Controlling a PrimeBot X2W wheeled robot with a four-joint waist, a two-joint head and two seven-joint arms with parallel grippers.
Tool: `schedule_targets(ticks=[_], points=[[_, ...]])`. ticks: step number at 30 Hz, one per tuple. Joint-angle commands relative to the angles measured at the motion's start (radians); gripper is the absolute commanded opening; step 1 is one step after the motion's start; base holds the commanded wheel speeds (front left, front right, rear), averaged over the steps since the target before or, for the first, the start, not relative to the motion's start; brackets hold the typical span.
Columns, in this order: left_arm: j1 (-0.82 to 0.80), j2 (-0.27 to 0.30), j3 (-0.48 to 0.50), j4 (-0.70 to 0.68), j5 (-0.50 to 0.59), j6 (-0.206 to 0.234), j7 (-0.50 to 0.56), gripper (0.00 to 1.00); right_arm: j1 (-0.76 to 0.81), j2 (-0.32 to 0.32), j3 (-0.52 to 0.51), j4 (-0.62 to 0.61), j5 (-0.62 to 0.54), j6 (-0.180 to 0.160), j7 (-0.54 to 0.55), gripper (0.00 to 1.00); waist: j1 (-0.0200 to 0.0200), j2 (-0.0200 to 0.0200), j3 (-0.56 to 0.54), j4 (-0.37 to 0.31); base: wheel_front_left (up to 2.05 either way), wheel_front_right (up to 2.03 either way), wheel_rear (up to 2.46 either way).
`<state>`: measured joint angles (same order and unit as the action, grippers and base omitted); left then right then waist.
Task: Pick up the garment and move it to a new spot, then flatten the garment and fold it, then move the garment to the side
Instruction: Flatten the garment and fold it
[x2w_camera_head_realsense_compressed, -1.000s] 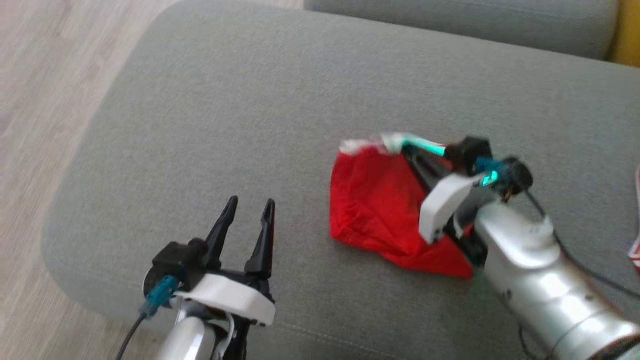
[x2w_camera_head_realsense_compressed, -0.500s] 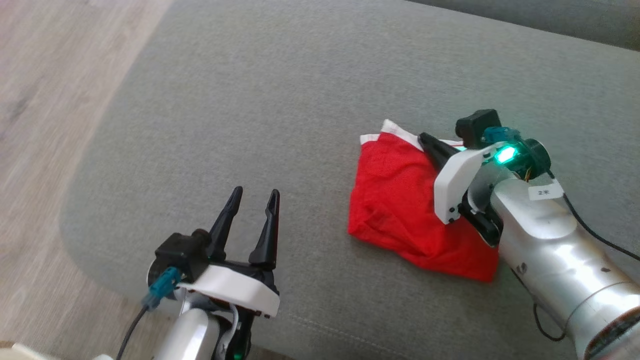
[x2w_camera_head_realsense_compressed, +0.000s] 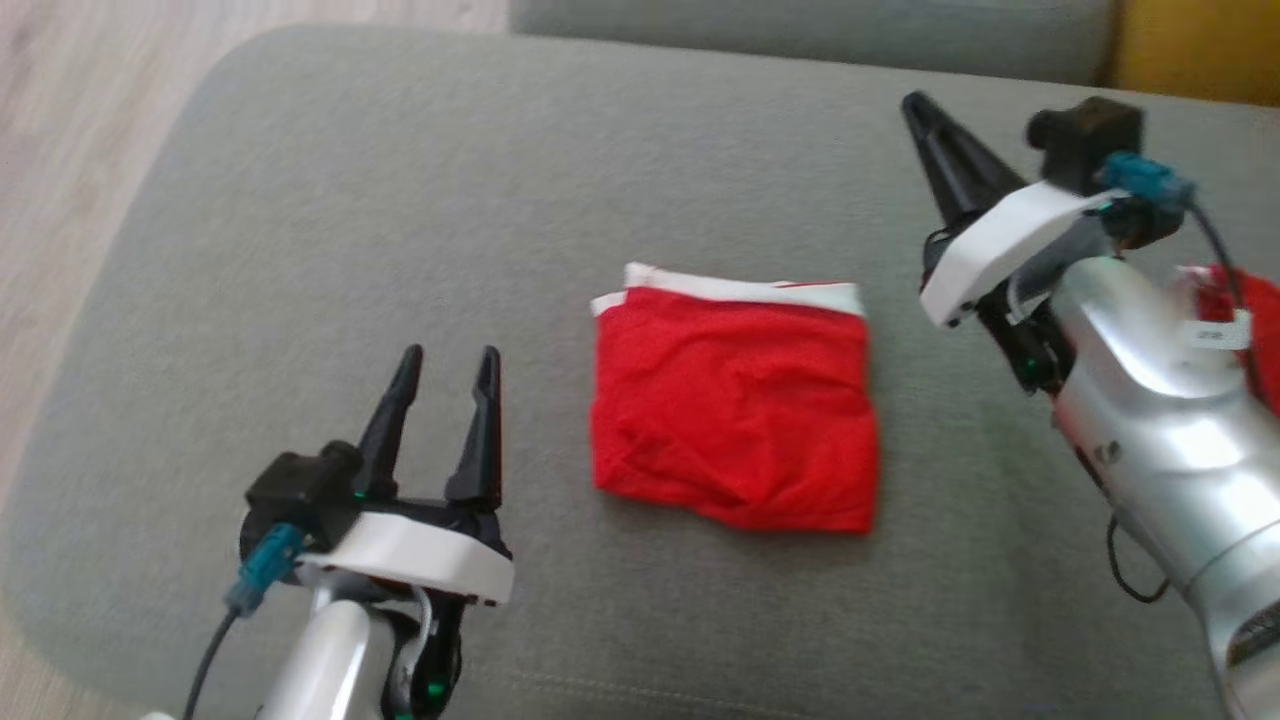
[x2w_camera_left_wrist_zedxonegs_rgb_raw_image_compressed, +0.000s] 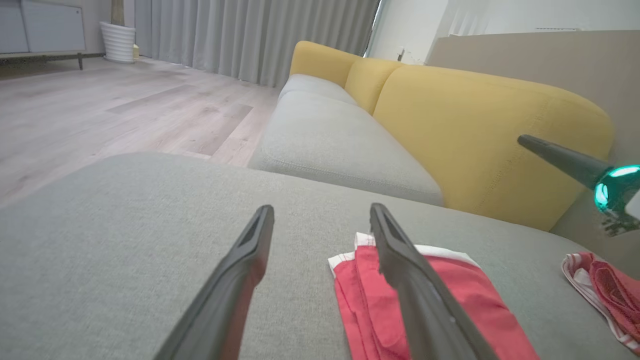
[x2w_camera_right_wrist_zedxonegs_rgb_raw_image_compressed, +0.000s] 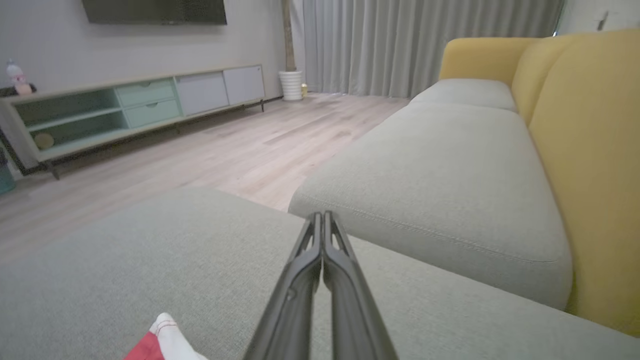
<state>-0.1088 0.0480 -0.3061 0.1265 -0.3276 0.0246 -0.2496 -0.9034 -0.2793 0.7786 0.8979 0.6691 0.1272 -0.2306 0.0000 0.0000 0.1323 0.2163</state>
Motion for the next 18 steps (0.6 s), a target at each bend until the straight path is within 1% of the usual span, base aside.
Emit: schedule_targets(ticks=[1, 6, 9, 11, 13, 16, 18], points=[[-0.038, 0.002, 0.042, -0.042, 0.007, -0.005, -0.012, 1.00, 0.023, -0.007, -0.020, -0.040, 0.004, 0.003, -0.017, 0.00, 0.0000, 0.0000, -0.039, -0.052, 0.00, 0.00, 0.00], [-0.023, 0.002, 0.074, -0.055, 0.018, -0.009, -0.012, 1.00, 0.148, -0.026, -0.153, -0.122, -0.029, 0.003, -0.030, 0.00, 0.0000, 0.0000, -0.080, -0.115, 0.00, 0.00, 0.00], [-0.008, 0.002, 0.091, -0.059, 0.024, -0.010, -0.012, 1.00, 0.258, -0.027, -0.265, -0.222, -0.110, 0.003, -0.031, 0.00, 0.0000, 0.0000, -0.098, -0.148, 0.00, 0.00, 0.00], [0.002, 0.002, 0.100, -0.061, 0.027, -0.011, -0.012, 1.00, 0.349, -0.008, -0.352, -0.296, -0.170, 0.003, -0.031, 0.00, 0.0000, 0.0000, -0.107, -0.166, 0.00, 0.00, 0.00], [0.014, 0.002, 0.108, -0.063, 0.028, -0.012, -0.012, 1.00, 0.443, 0.024, -0.428, -0.370, -0.238, 0.003, -0.031, 0.00, 0.0000, 0.0000, -0.114, -0.181, 0.00, 0.00, 0.00], [0.034, 0.002, 0.111, -0.058, 0.028, -0.015, -0.012, 1.00, 0.574, 0.078, -0.503, -0.467, -0.354, 0.003, -0.031, 0.00, 0.0000, 0.0000, -0.123, -0.198, 0.00, 0.00, 0.00], [0.050, 0.002, 0.110, -0.050, 0.031, -0.016, -0.012, 1.00, 0.643, 0.126, -0.557, -0.512, -0.409, 0.003, -0.031, 0.00, 0.0000, 0.0000, -0.127, -0.207, 0.00, 0.00, 0.00]])
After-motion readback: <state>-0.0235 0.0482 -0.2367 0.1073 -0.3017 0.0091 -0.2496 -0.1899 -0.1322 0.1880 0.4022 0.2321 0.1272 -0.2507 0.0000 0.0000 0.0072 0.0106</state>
